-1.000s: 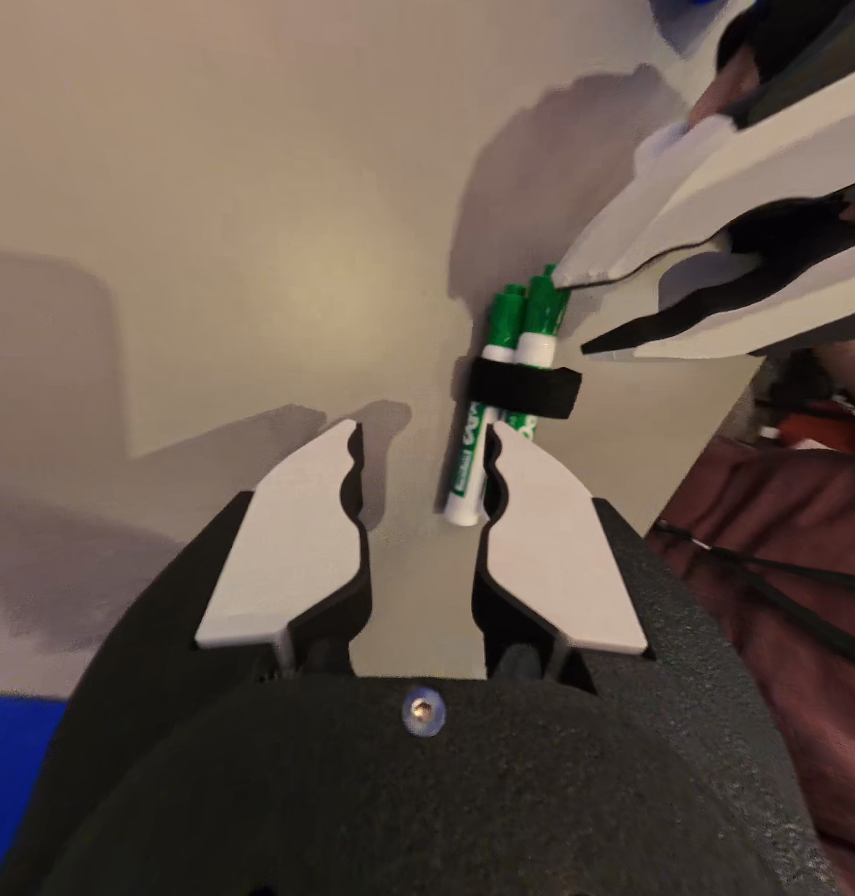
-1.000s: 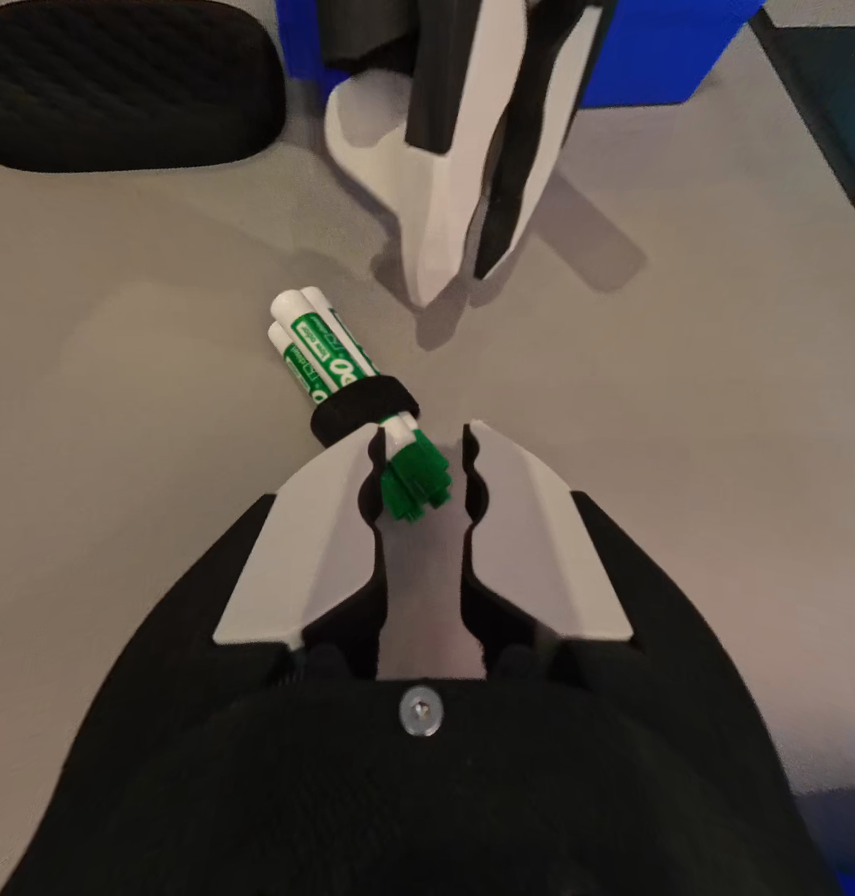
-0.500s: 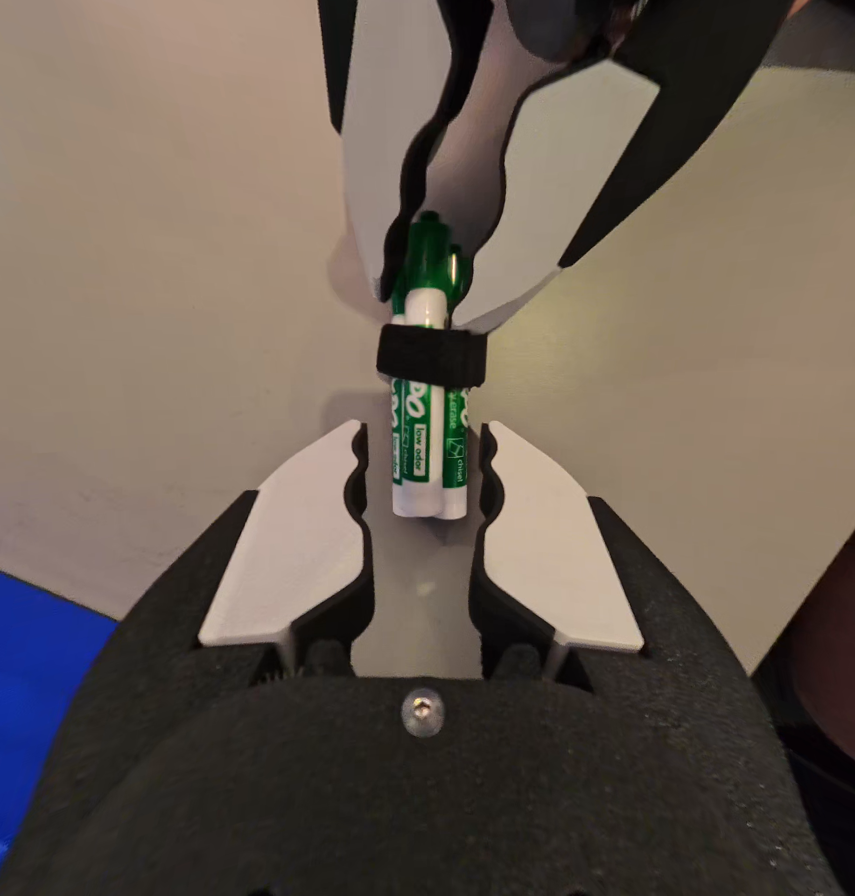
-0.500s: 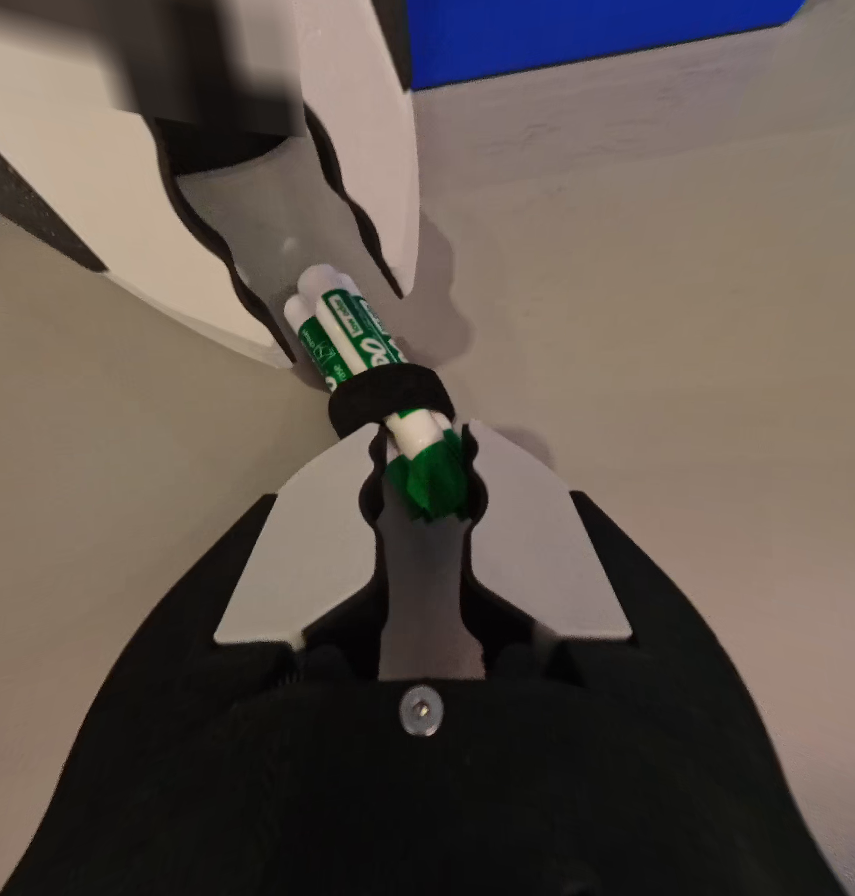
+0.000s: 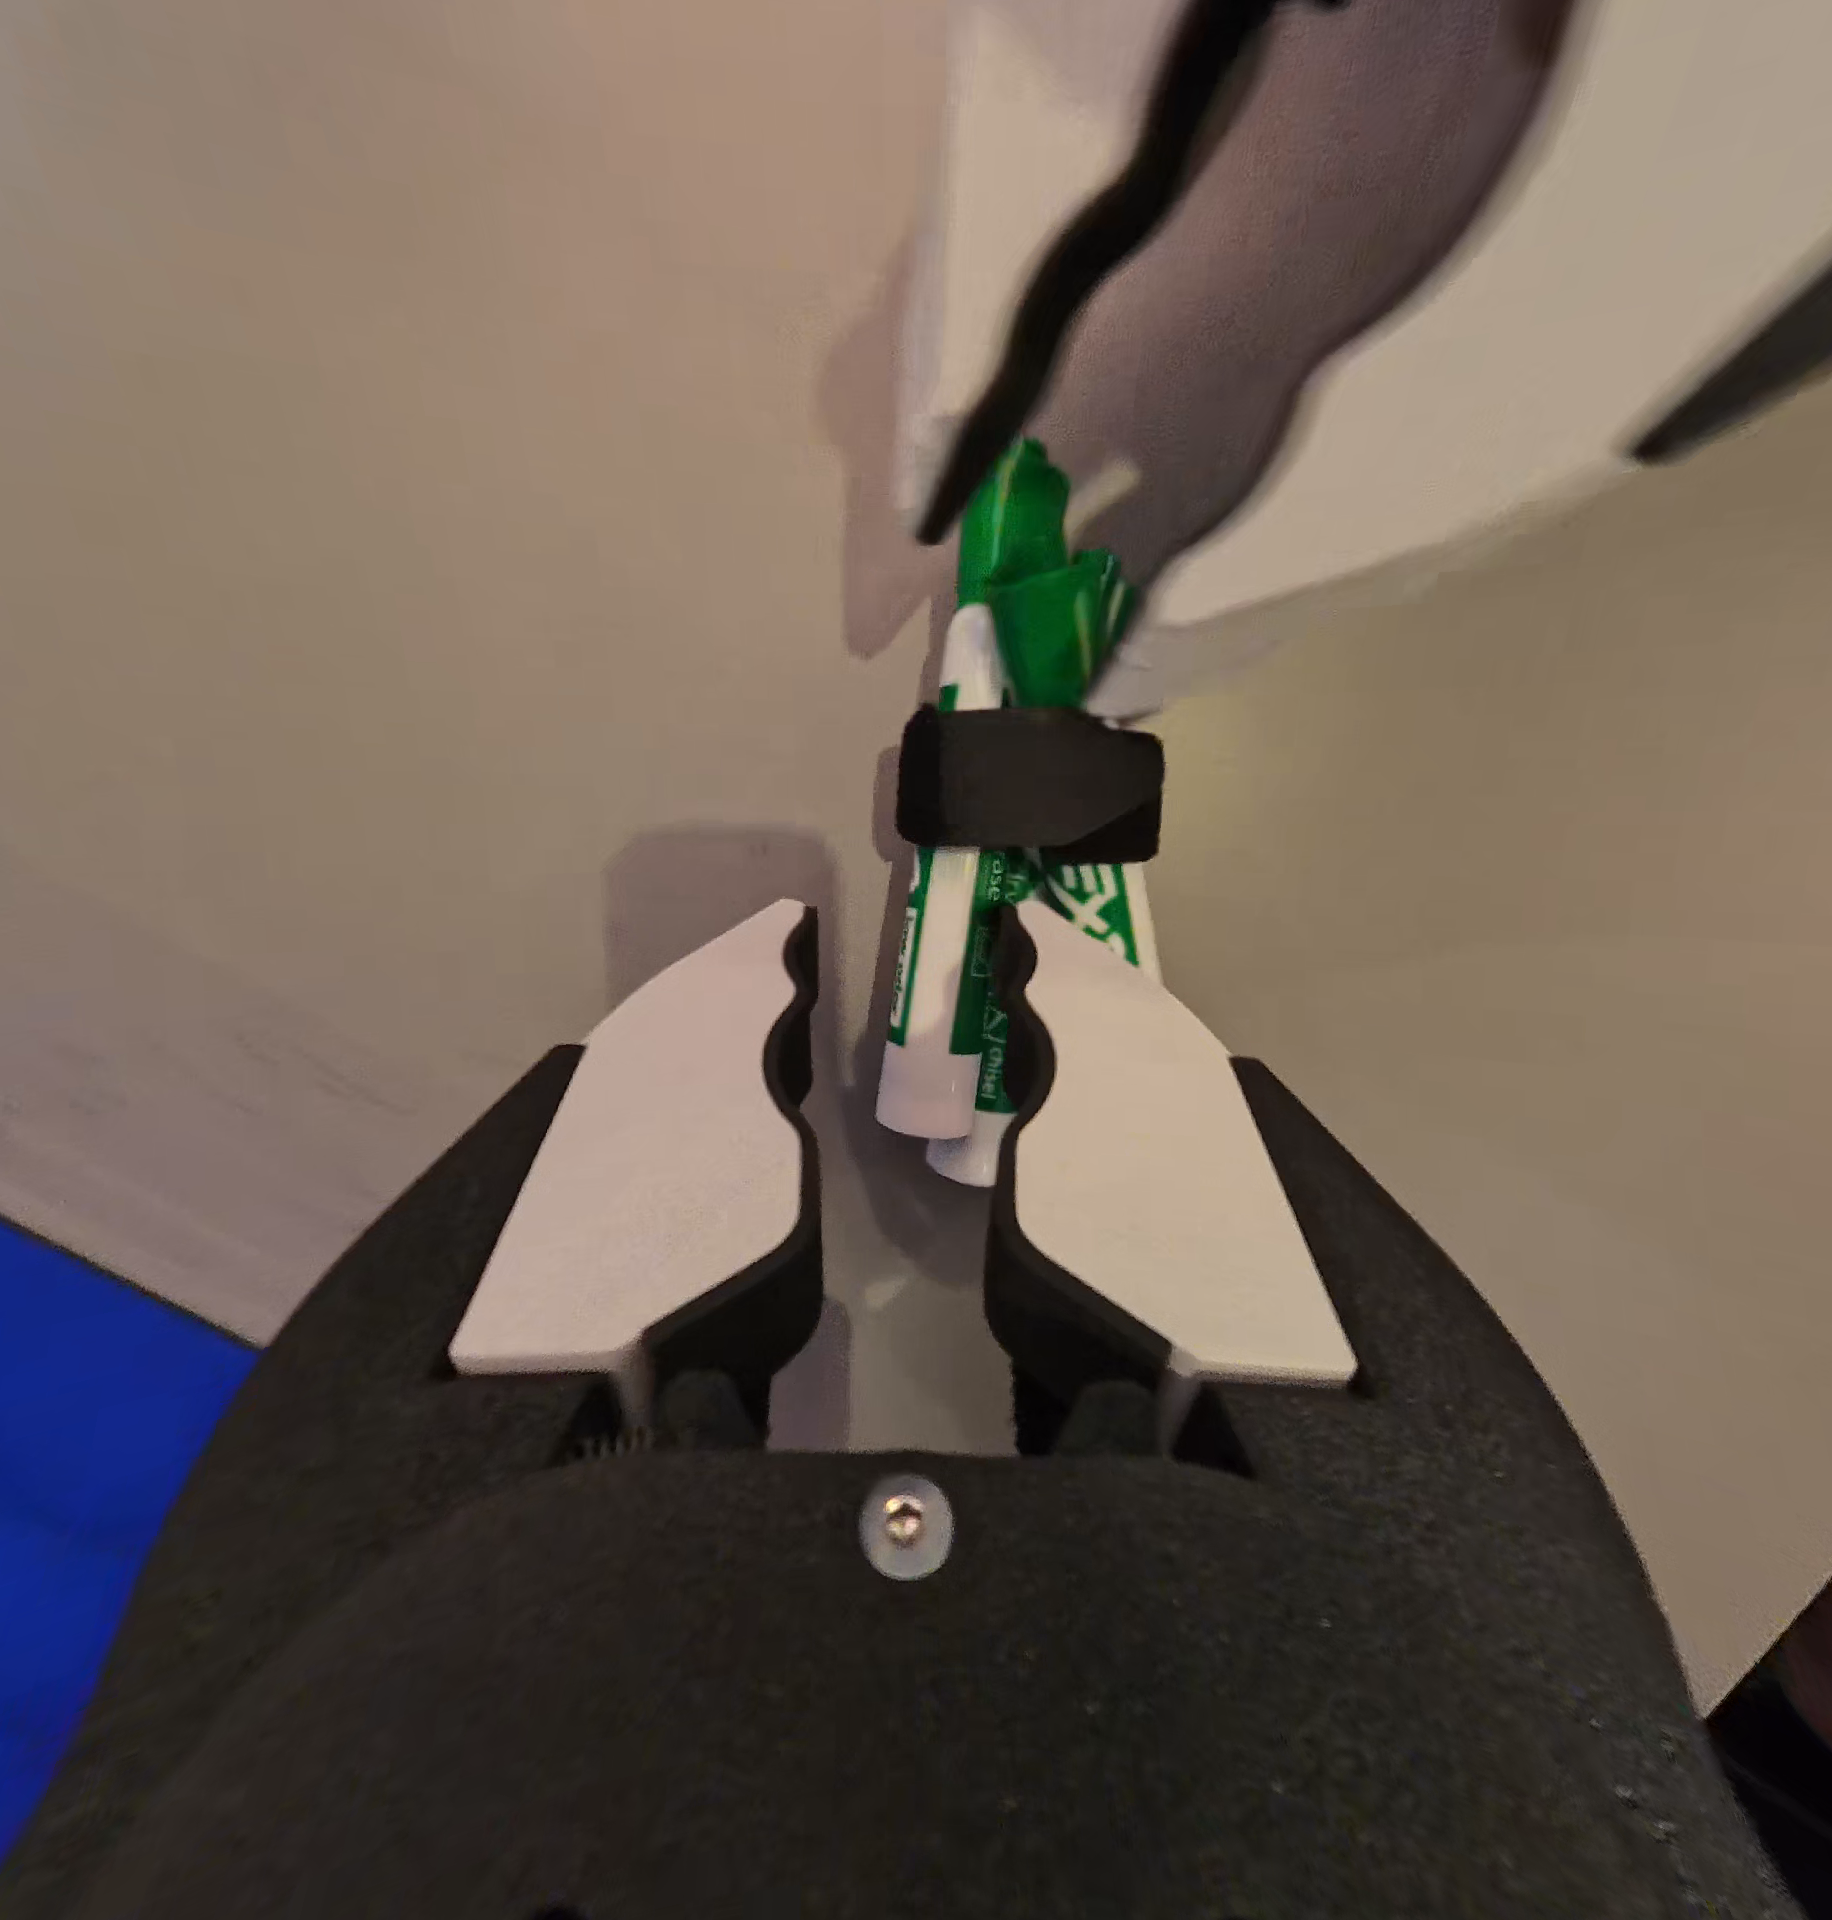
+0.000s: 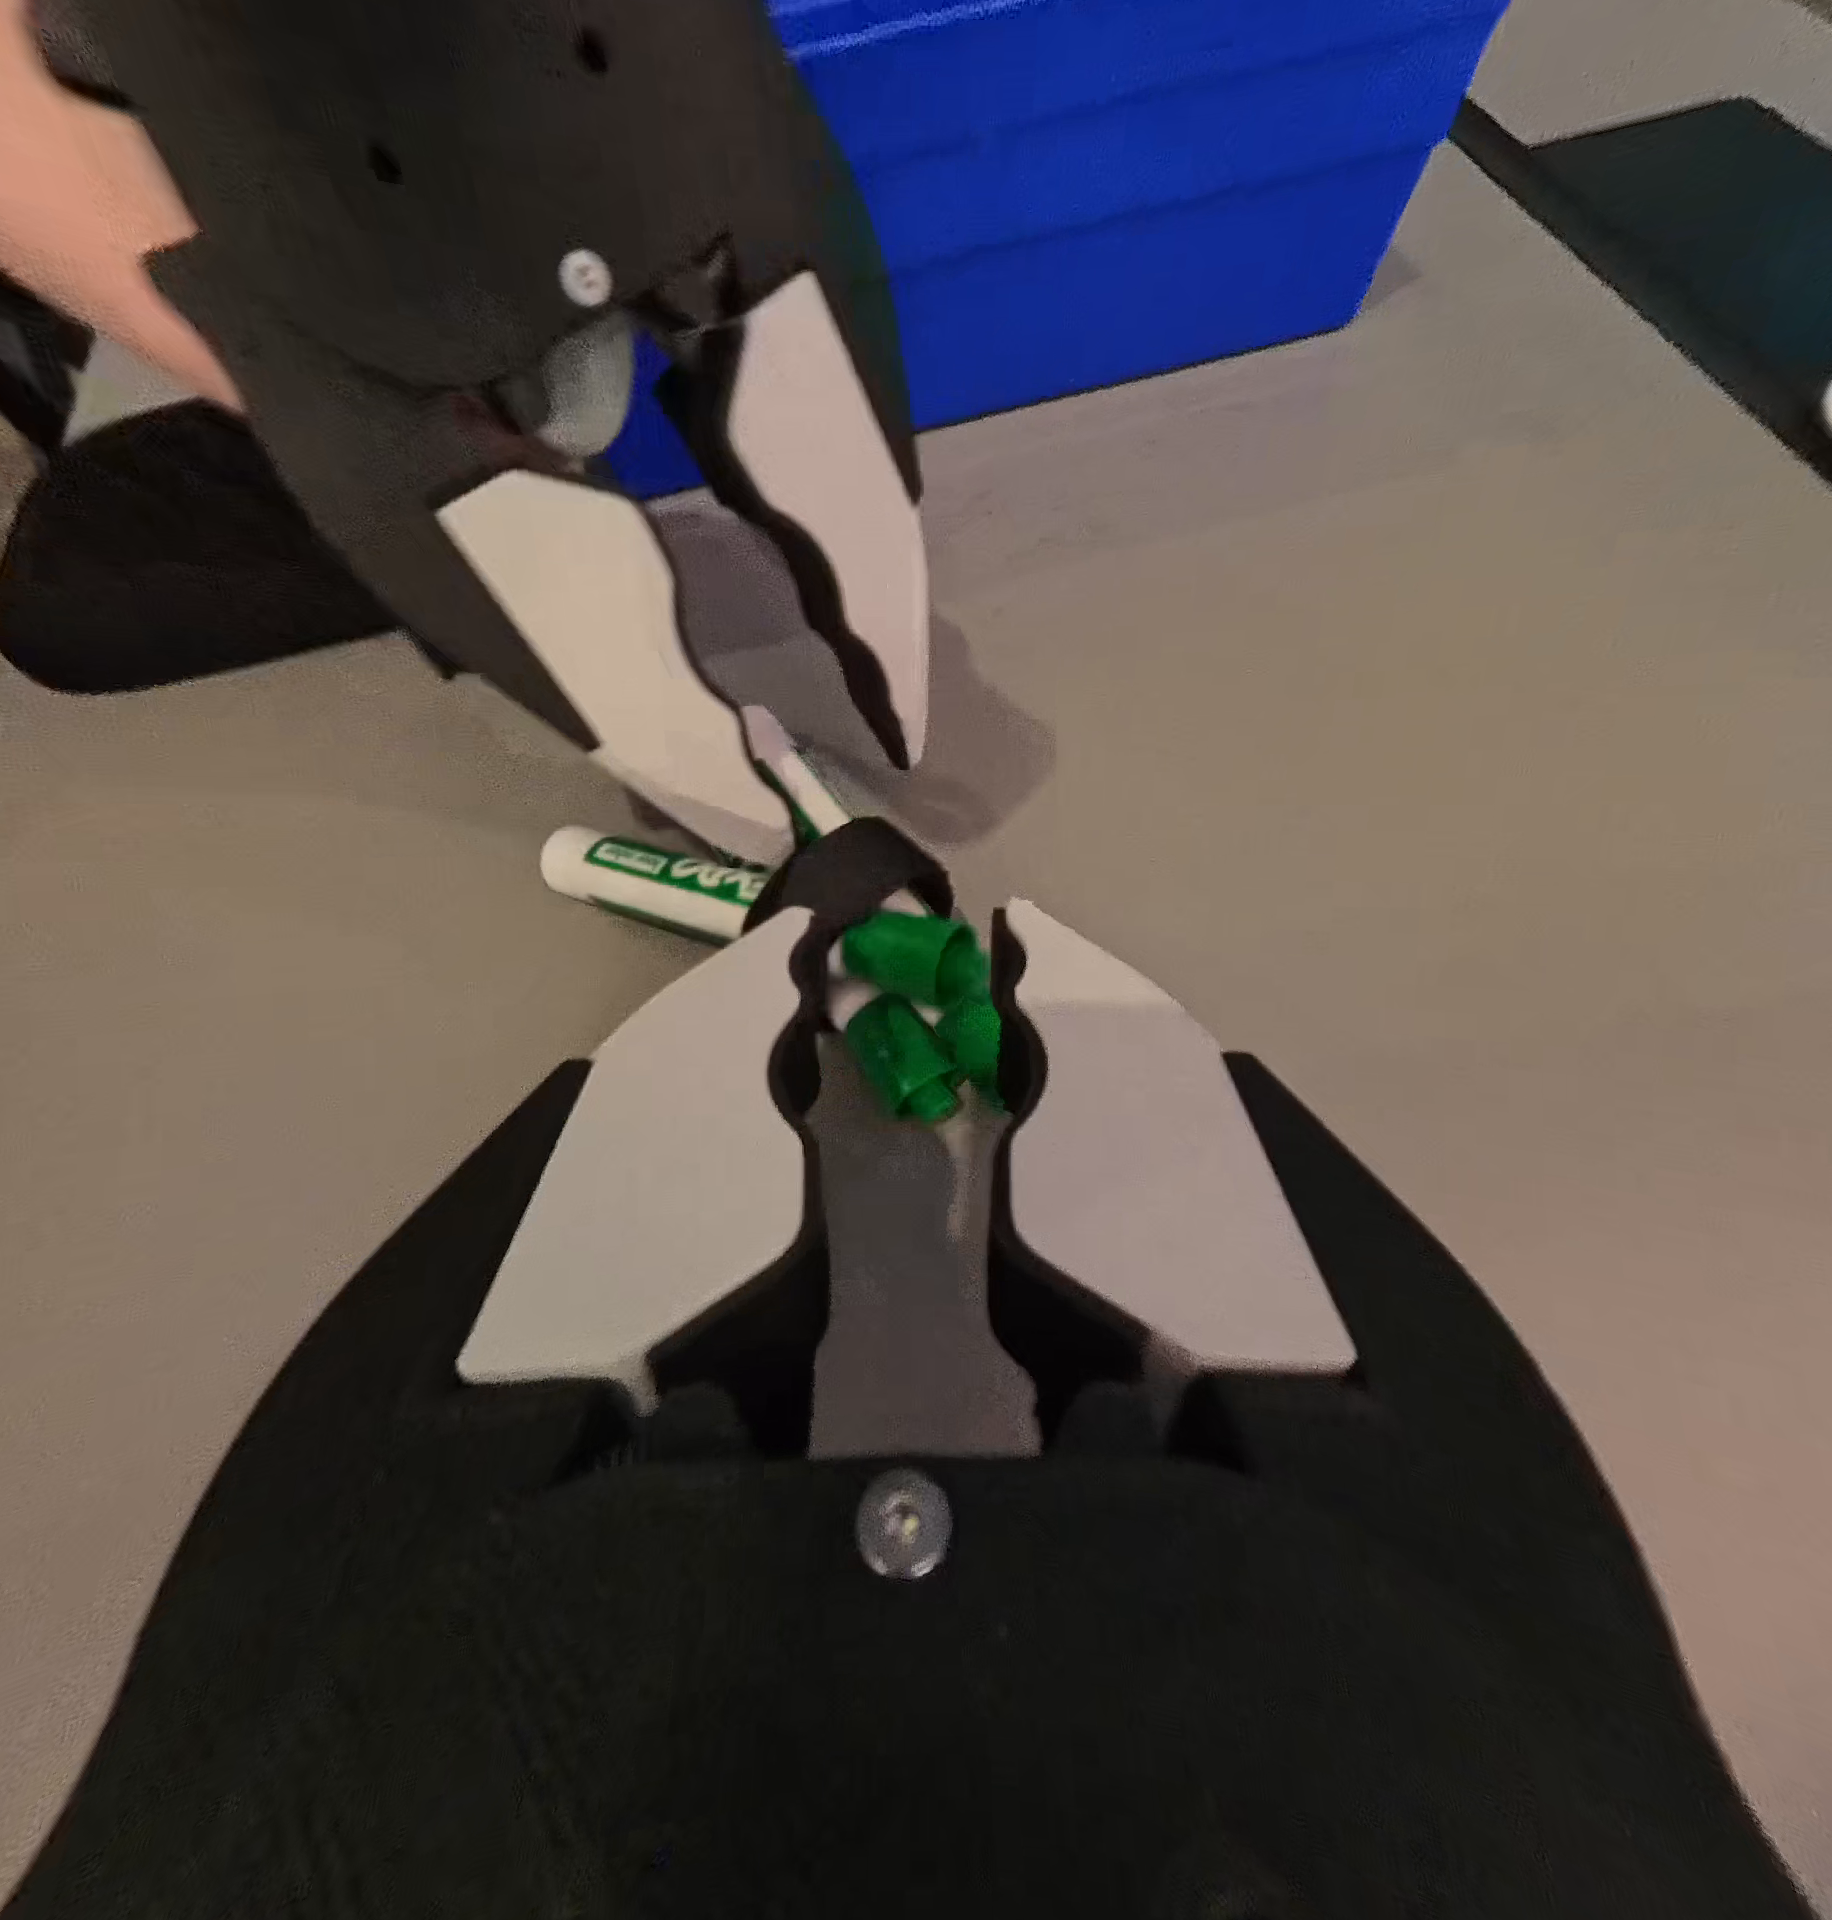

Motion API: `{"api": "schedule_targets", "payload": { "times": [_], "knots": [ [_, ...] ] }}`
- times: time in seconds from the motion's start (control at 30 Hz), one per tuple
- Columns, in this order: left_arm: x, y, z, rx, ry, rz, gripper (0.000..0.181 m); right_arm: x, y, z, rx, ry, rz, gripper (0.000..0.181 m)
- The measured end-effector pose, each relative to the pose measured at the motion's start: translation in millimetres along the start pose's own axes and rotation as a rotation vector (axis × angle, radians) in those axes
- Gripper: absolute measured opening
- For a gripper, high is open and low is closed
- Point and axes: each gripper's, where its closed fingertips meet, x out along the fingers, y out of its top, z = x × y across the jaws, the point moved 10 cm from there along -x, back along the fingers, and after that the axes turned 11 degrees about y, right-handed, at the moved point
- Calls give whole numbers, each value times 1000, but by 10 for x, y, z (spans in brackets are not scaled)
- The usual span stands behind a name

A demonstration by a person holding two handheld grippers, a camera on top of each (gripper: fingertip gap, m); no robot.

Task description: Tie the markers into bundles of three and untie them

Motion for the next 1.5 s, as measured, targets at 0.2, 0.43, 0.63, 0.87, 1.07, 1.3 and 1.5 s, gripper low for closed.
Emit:
{"api": "schedule_targets", "payload": {
  "times": [0.2, 0.43, 0.63, 0.87, 1.07, 1.3, 1.5],
  "knots": [
    [58, -36, -137, -50, -19, -4, 30, -23, -126, -349, -190, -84, -83, 32],
    [-246, -42, -130, -92, -34, 94, 36, 188, -136, -379, -97, -142, -99, 30],
    [-344, -164, 217, 4, -12, 93, 42, 122, -104, -317, -180, -208, -93, 34],
    [-67, -275, 215, 59, 93, 24, 41, 154, -180, -293, -96, -138, -49, 33],
    [-242, -94, -21, -63, -17, 158, 41, 208, -116, -261, 3, -165, 56, 33],
    [-199, 253, -199, 117, -58, 156, 40, 288, -127, -194, 135, -172, 81, 27],
    [16, 359, -190, 227, -49, 30, 23, 323, -174, -151, 126, -154, 49, 18]
  ]
}}
